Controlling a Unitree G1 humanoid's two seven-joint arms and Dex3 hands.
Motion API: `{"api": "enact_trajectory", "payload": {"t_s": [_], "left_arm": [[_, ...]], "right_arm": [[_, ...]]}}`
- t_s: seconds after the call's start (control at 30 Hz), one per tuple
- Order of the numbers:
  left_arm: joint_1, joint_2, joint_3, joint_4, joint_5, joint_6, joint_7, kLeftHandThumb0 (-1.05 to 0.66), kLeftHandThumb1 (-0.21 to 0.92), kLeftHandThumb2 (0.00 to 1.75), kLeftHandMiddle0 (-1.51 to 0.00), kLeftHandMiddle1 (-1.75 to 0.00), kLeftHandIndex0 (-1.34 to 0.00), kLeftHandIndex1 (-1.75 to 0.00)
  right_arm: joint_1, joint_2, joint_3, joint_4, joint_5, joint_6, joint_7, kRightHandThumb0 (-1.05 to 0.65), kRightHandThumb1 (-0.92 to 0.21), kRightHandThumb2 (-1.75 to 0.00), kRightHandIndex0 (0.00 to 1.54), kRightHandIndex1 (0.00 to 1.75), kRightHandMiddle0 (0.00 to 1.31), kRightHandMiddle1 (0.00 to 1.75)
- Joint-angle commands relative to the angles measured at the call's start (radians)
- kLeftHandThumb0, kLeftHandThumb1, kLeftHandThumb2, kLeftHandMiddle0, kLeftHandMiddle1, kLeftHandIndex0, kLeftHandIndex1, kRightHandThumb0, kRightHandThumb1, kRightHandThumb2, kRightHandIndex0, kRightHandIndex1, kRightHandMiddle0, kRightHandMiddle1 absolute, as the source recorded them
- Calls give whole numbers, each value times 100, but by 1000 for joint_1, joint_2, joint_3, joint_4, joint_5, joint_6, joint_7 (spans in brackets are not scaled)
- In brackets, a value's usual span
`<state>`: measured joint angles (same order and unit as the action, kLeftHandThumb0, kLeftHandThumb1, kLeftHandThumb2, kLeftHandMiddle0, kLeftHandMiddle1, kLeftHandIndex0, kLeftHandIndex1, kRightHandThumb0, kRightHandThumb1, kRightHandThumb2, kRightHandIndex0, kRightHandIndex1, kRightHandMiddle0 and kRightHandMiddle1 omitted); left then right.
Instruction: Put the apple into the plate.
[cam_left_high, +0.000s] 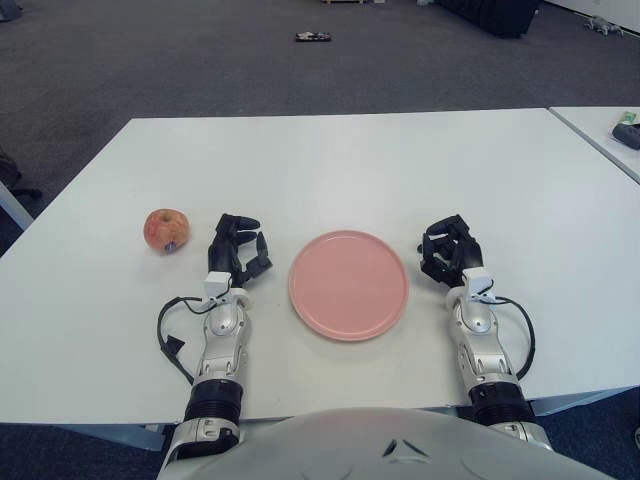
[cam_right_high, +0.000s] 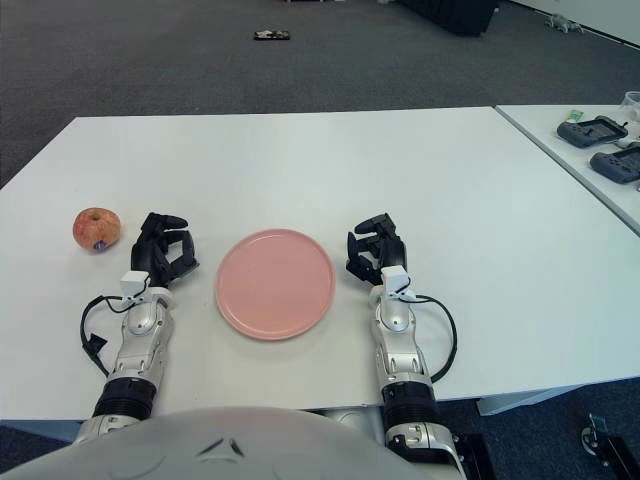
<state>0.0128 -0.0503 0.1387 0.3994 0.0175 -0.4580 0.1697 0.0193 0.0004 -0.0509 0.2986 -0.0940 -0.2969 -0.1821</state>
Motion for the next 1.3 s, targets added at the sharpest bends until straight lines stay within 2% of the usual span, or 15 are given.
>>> {"api": "enact_trajectory", "payload": {"t_s": [0.0,0.1,0.27,0.4,0.57,0.67,0.73,0.8,0.83,0.9,1.0,1.07,1.1,1.13,1.27], "left_arm": [[35,5,-2,22,51,-14,50,-44,44,117,-76,-175,-51,-175],[38,11,-6,12,109,-35,103,-44,44,117,-78,-175,-51,-175],[56,18,-15,-108,250,27,221,-43,47,114,-79,-175,-49,-175],[62,43,-23,-139,369,52,306,-42,50,110,-76,-175,-47,-175],[50,120,-31,-203,553,140,404,-42,51,108,-77,-175,-46,-175],[7,179,-24,-191,630,204,450,-42,52,107,-78,-175,-45,-175],[-27,216,-22,-165,661,236,478,-41,55,104,-71,-175,-43,-175],[-51,244,-26,-148,684,261,499,-39,64,92,-52,-175,-37,-175],[-64,265,-32,-140,710,283,513,-38,73,79,-42,-170,-31,-175],[-78,290,-43,-132,736,310,532,-37,82,66,-27,-154,-25,-175],[-107,353,-58,-94,784,343,568,-36,89,58,-11,-136,-20,-175],[-126,386,-65,-69,800,361,580,-60,90,74,-4,-117,-8,-151],[-143,401,-67,-44,808,381,588,-64,89,76,-3,-114,-7,-147],[-155,410,-69,-26,811,395,595,-73,87,76,-2,-96,-4,-129],[-216,419,-74,51,816,500,613,-92,86,68,-1,-42,-1,-79]], "right_arm": [[10,-2,-6,24,6,9,3,-39,-62,-94,54,142,37,175],[10,0,-6,29,6,-4,2,-39,-63,-93,54,142,37,175],[9,2,-6,33,1,-9,-4,-39,-64,-92,54,142,36,175],[8,3,-4,35,-4,-5,-10,-39,-64,-92,53,142,36,175],[6,2,-1,38,-9,-4,-15,-39,-64,-92,54,142,36,175],[6,0,0,37,-11,1,-14,-39,-64,-92,54,142,36,175],[6,-2,0,36,-11,6,-12,-39,-64,-92,54,142,36,175],[6,-3,0,34,-10,11,-10,-39,-63,-93,54,142,37,175],[6,-4,0,32,-8,15,-9,-39,-63,-94,54,142,37,175],[7,-5,-1,31,-7,20,-7,-39,-62,-94,54,142,37,175],[6,-6,-2,31,-7,25,-7,-39,-62,-95,55,142,38,175],[5,-6,-2,32,-7,27,-9,-39,-61,-95,55,143,38,175],[4,-6,-3,33,-7,26,-10,-39,-61,-95,55,143,38,175],[4,-6,-3,34,-7,26,-10,-39,-61,-95,55,143,38,175],[3,-4,-4,32,-10,29,-18,-39,-61,-95,55,143,38,175]]}}
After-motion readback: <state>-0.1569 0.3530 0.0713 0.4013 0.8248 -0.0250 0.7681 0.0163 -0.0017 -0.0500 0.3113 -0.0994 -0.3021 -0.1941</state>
